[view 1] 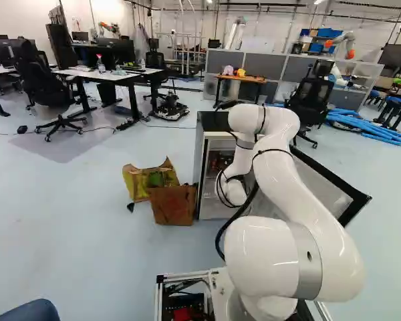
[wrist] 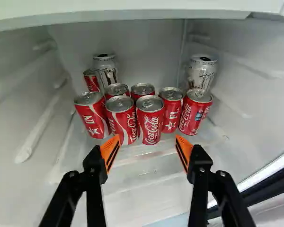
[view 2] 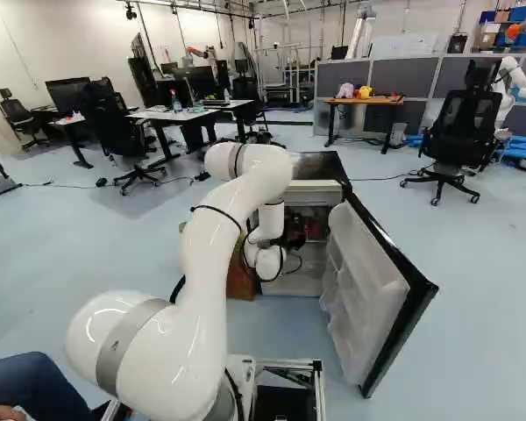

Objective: Grab a drink from the fridge

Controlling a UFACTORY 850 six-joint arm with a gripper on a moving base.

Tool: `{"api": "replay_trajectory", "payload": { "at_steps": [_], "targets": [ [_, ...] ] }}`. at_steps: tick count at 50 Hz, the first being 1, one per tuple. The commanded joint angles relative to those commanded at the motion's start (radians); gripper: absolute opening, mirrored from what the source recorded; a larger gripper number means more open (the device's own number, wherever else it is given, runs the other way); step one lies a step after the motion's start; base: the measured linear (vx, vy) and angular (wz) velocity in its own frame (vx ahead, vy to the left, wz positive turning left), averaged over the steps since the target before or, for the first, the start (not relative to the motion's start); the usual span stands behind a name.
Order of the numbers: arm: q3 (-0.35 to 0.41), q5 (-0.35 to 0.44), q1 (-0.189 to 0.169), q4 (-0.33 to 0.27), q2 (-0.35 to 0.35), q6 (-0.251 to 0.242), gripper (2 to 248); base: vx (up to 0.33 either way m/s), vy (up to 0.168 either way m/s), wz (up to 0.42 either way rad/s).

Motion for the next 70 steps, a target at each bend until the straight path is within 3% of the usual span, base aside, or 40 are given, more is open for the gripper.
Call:
{"api": "replay_trajectory", "payload": {
  "at_steps": [2,7,70],
  "targets": [
    [0.000,0.000,0.000,0.000,0.000,0.000,166,0.000,0.000,0.000],
    [0.000,0.000,0.000,0.000,0.000,0.000,162,0.000,0.000,0.000],
    [-0.039,0.000,-0.003,0.000,-0.019,0.000,164,0.000,0.000,0.000]
  ]
}}
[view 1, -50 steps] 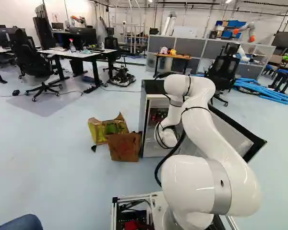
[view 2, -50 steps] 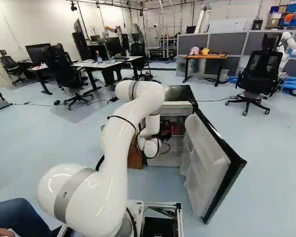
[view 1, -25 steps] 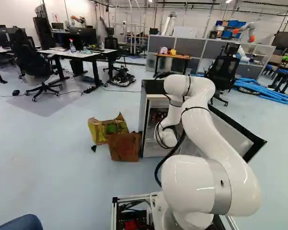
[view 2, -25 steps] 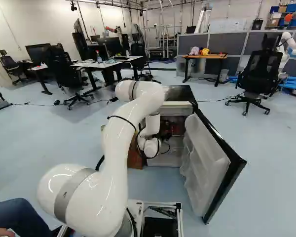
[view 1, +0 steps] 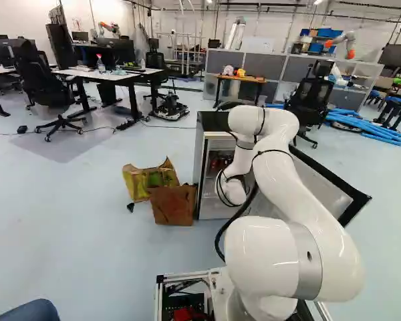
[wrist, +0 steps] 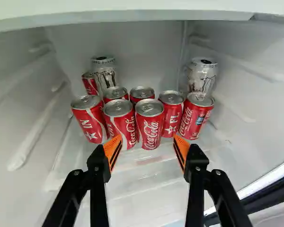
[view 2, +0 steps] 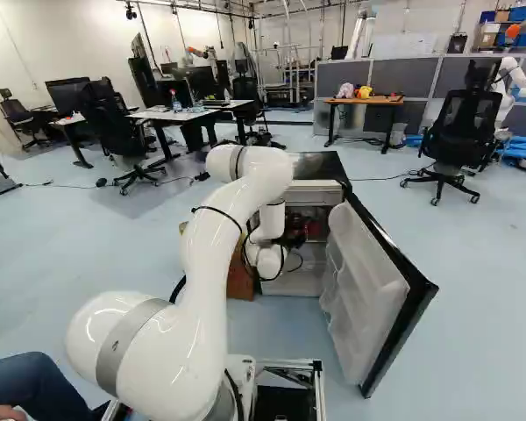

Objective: Grab a drink from the fridge

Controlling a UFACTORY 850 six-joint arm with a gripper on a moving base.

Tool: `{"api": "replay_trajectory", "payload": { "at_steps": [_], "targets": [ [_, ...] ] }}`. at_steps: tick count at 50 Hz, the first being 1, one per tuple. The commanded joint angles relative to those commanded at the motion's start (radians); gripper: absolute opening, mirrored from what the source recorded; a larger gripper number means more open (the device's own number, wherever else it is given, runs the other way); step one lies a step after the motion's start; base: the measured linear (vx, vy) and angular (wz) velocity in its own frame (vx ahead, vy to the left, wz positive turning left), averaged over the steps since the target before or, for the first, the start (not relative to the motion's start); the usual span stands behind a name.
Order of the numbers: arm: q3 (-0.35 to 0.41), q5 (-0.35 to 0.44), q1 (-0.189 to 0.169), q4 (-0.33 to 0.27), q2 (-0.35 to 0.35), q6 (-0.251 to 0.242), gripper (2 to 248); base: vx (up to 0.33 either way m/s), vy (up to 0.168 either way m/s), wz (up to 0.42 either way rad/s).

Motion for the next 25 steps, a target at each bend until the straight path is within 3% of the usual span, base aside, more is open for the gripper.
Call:
{"api": "replay_trajectory", "payload": {
  "at_steps": [25],
  "targets": [
    [-0.031,0.000,-0.006,0.000,-0.015,0.000,164,0.000,0.000,0.000]
  ]
}}
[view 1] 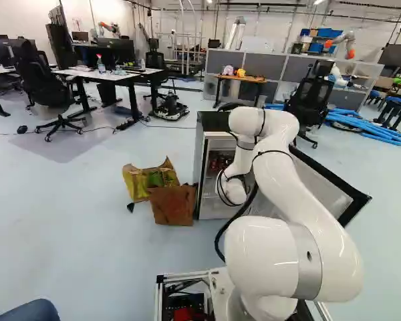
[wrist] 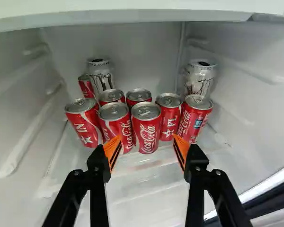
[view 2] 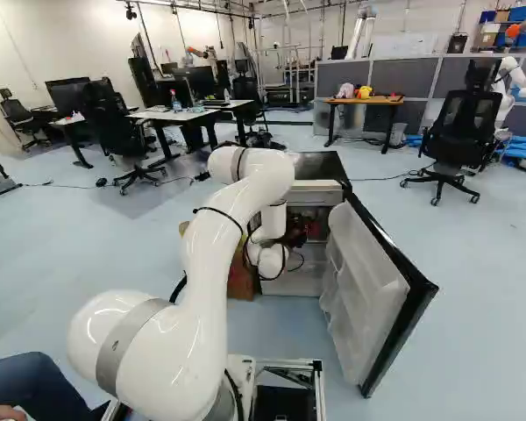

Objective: Grab a drink from the fridge

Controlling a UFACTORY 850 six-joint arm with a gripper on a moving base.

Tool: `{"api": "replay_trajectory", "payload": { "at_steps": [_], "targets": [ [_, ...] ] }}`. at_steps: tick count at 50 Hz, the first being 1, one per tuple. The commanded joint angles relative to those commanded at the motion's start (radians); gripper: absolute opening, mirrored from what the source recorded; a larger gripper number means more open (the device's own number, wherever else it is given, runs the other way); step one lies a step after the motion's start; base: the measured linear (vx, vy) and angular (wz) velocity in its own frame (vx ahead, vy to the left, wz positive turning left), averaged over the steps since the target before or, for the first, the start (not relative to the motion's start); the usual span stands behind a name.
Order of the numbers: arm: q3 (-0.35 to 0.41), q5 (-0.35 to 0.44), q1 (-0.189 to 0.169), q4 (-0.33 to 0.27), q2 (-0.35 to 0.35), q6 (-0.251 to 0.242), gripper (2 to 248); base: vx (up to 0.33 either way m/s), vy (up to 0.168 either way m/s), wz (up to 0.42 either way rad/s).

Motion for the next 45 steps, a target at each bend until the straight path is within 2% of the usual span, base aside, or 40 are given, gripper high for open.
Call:
{"api": "replay_trajectory", "payload": {
  "at_steps": [45],
  "targets": [
    [-0.080,0.000,0.009,0.000,-0.041,0.000,164,0.000,0.000,0.000]
  ]
}}
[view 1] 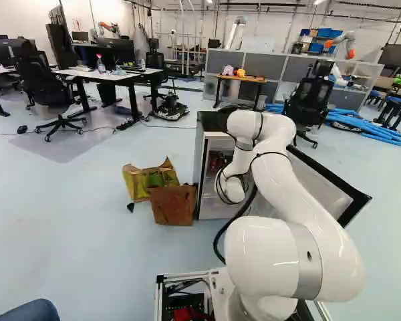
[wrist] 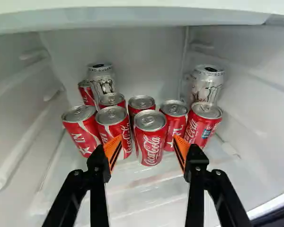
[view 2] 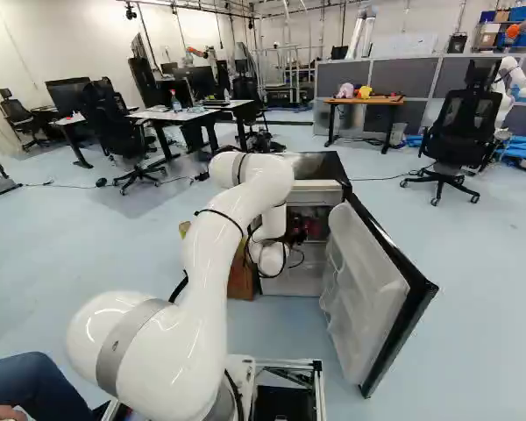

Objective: Grab a drink from the fridge

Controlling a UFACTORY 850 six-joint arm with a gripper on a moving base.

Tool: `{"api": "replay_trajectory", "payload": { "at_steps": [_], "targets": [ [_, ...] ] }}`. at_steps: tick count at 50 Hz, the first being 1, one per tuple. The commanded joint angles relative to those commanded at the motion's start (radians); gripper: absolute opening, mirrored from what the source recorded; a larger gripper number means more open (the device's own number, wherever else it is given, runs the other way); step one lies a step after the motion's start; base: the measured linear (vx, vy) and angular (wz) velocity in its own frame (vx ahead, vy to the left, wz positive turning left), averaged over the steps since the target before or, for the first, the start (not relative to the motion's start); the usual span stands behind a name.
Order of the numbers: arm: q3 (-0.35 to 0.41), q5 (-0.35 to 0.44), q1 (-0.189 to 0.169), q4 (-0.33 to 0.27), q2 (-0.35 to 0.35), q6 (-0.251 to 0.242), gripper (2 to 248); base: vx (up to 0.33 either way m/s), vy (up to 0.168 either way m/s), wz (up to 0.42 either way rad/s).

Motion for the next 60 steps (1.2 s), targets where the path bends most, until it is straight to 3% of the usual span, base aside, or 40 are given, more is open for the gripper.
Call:
{"api": "replay_trajectory", "payload": {
  "at_steps": [56,57,60],
  "targets": [
    [-0.074,0.000,0.004,0.000,-0.039,0.000,161,0.000,0.000,0.000],
    [-0.074,0.000,0.004,0.000,-0.039,0.000,125,0.000,0.000,0.000],
    [-0.074,0.000,0.004,0.000,-0.039,0.000,125,0.000,0.000,0.000]
  ]
}}
